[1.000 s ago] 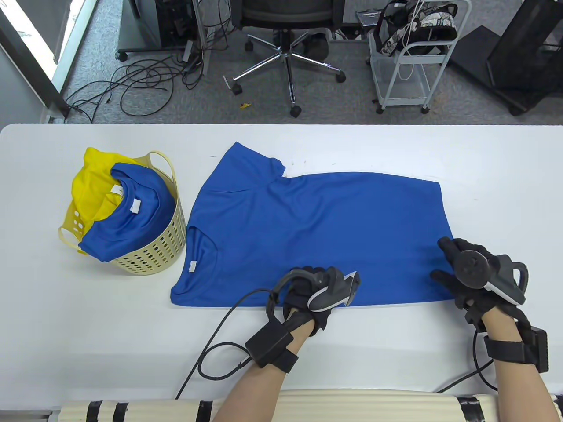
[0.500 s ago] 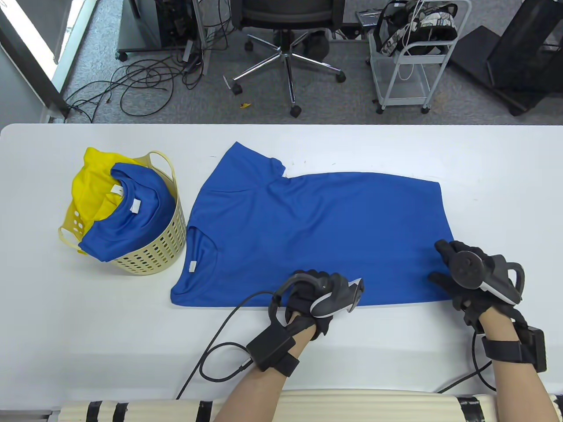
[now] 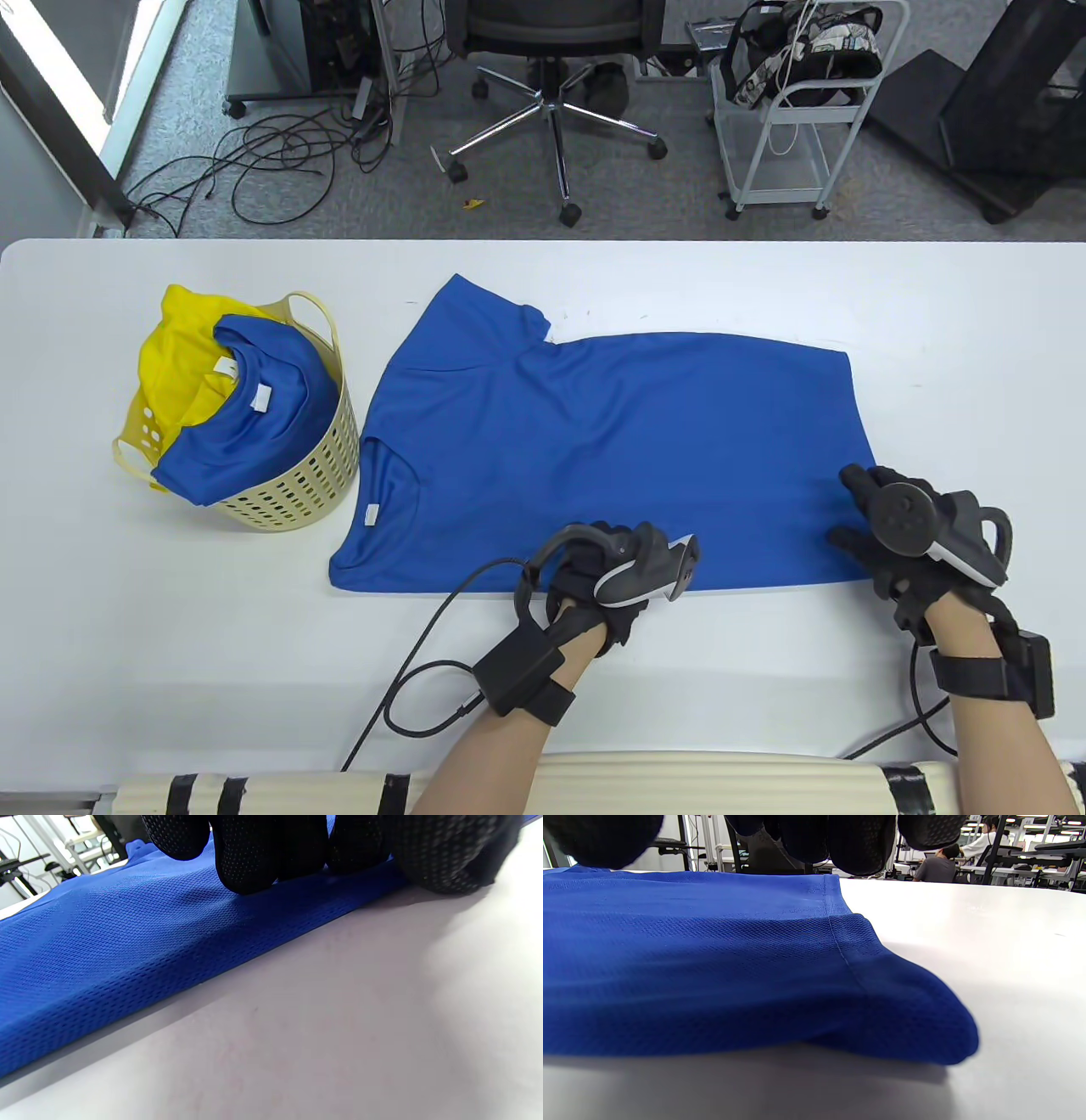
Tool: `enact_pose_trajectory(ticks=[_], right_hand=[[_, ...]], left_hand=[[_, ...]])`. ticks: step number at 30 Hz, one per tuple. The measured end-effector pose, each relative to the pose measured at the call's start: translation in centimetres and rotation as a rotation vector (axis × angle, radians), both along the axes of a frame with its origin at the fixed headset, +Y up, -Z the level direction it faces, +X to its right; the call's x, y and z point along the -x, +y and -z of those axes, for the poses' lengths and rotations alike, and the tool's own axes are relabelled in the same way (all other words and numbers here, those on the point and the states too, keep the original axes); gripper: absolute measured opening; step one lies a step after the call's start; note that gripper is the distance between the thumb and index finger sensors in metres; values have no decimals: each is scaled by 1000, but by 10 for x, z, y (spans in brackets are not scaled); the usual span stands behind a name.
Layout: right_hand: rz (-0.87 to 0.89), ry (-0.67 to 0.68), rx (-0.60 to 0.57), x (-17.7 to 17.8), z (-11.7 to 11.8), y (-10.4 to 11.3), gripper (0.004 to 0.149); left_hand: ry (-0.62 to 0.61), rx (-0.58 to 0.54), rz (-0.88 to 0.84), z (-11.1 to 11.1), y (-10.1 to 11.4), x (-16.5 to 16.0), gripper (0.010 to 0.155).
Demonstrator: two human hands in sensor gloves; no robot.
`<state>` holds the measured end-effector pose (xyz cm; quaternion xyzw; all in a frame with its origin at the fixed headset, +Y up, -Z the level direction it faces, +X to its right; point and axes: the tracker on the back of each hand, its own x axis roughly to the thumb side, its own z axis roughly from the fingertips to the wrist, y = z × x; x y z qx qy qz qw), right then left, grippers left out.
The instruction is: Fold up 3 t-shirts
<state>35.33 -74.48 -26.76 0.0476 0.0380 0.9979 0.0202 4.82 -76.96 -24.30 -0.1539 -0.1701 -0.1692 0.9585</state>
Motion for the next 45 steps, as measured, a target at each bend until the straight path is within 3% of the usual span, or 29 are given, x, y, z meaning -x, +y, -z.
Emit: enact_pose_trajectory(ticks=[13, 17, 21, 24, 28, 31, 36, 40, 45], right_hand=[[28, -1, -3, -2, 0, 2, 67], [60, 4, -45, -2, 0, 7, 57], [125, 18, -69, 4, 0, 20, 57], [213, 38, -71, 26, -1, 42, 58], [304, 83, 41, 71, 5, 58, 65], [370, 155, 134, 102, 11, 46, 68], [402, 213, 183, 135, 8, 12, 80], [368, 193, 79, 136, 4, 11, 81], [500, 167, -23, 132, 4, 13, 72]], left_hand=[[-57, -96, -49, 2, -2, 0, 39], [-51, -143, -72, 4, -1, 1, 38], [-37, -221, -85, 6, 7, 2, 39], [-8, -286, -151, 12, 26, 7, 39], [11, -355, -173, 20, 57, 9, 40], [9, -404, -172, 23, 82, 7, 40], [-1, -474, -152, 31, 115, 1, 40], [7, -511, -167, 42, 131, -8, 40], [-17, -578, -132, 54, 155, -24, 41]])
